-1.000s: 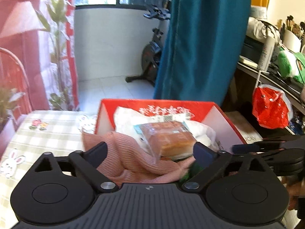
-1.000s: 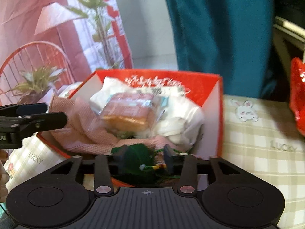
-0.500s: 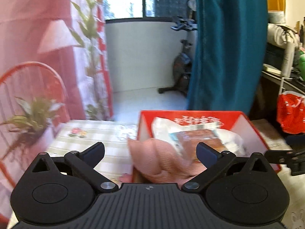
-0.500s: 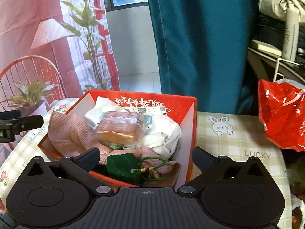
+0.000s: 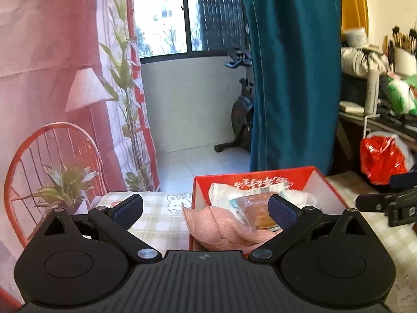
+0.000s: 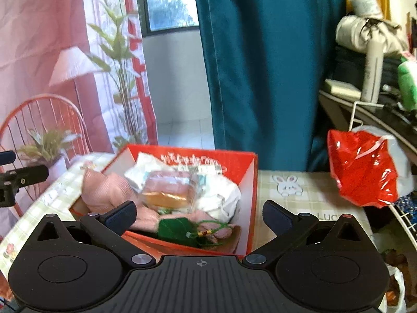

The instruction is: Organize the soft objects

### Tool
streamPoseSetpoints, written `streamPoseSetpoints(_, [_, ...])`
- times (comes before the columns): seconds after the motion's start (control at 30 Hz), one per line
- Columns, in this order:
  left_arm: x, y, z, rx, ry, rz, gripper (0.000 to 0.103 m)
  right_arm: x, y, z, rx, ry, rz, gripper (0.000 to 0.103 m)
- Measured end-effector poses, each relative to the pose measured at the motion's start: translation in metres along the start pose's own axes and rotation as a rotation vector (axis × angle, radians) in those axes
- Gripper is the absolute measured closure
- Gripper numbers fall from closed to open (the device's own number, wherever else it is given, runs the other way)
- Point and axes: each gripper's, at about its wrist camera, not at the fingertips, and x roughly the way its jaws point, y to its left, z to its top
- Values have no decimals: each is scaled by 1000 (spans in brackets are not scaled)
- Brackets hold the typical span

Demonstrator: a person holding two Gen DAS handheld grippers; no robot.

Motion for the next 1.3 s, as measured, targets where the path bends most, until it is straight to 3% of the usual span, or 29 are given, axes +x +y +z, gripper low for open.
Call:
streamPoseSetpoints(0.27, [-48, -2, 5, -35, -44, 11, 0, -52, 26, 3, -84, -96, -67, 1])
streamPoseSetpoints(0.63, [-117, -13, 1, -28, -95, 52, 0, -115, 48, -2, -77, -151, -52, 1])
streamPoseSetpoints(1.3, [-138, -5, -2, -70, -107, 62, 0, -157, 45, -17, -20, -190, -68, 0])
